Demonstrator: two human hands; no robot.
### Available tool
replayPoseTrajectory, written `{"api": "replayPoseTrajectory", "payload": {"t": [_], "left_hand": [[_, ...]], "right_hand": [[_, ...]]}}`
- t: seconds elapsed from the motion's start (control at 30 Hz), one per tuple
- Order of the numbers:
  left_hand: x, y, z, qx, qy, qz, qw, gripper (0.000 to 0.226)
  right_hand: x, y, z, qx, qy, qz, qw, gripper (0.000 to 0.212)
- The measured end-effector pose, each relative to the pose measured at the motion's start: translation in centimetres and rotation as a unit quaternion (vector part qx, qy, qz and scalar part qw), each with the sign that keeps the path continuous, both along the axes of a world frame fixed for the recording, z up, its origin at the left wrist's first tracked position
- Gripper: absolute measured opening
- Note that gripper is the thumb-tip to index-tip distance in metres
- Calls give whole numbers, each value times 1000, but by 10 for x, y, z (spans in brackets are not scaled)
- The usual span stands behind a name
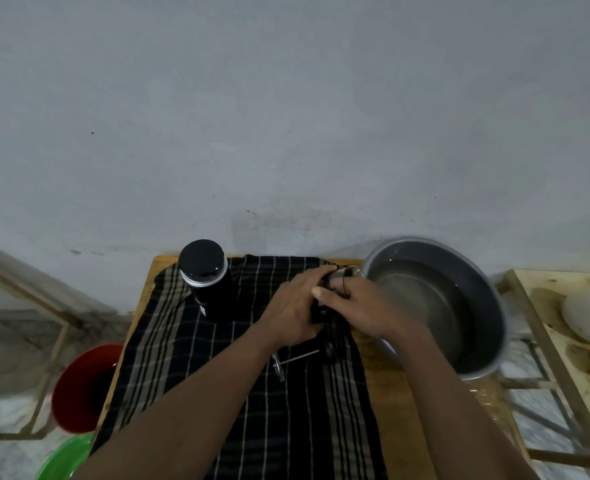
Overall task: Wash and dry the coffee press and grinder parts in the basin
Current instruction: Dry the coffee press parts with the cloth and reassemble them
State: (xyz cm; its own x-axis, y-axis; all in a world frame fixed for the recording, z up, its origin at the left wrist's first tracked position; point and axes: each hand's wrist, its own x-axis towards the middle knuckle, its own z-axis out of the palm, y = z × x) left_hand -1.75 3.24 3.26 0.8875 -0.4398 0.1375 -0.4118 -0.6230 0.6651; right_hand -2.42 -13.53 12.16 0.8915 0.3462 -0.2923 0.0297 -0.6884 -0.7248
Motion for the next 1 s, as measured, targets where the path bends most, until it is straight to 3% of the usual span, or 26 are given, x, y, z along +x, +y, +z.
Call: {"api": "replayPoseTrajectory", "payload": {"t": [0.07,0.13,0.23,0.37,0.43,0.5,0.57,0.6,0.63,0.7,0.73,0.77,0.87,0.93,1.0], "left_hand": [[2,6,-2,6,-11,1,1000,97],[4,9,-3,29,-30,-11,999,93],[-1,4,0,64,-67,-49,994,86],[0,4,2,73,-93,-64,991,75],[-1,3,-3,24,-70,-10,997,80],[-1,4,-7,-78,31,117,990,102],[-2,4,-3,-234,198,189,933,118],[-4,1,2,-318,274,191,887,108],[-4,-1,8,-405,338,185,829,84],[-1,-5,23,-533,442,207,691,39],[3,-4,30,-547,472,224,654,38],[9,-2,33,-526,495,229,652,45],[18,-1,37,-404,518,209,725,66],[17,-6,40,-407,484,234,738,52],[16,-13,46,-427,439,261,747,37]], "right_hand": [[2,-12,-1,76,-13,-40,996,41],[4,-16,4,49,22,5,999,46],[1,-9,2,2,106,91,990,14],[-9,-3,-14,48,97,51,993,56],[-13,-3,-20,91,86,22,992,52],[-14,-4,-21,158,80,-24,984,49],[-13,-6,-21,197,45,-64,977,56],[-14,-7,-19,197,17,-74,977,61],[-14,-9,-20,184,-8,-77,980,65],[-18,-11,-19,152,-49,-65,985,66],[-21,-10,-19,131,-70,-46,988,63],[-23,-9,-20,105,-90,-19,990,60],[-30,-5,-18,23,-132,46,990,67],[-31,-4,-13,-82,-144,70,984,82],[-31,-3,-13,-174,-152,85,969,83]]}}
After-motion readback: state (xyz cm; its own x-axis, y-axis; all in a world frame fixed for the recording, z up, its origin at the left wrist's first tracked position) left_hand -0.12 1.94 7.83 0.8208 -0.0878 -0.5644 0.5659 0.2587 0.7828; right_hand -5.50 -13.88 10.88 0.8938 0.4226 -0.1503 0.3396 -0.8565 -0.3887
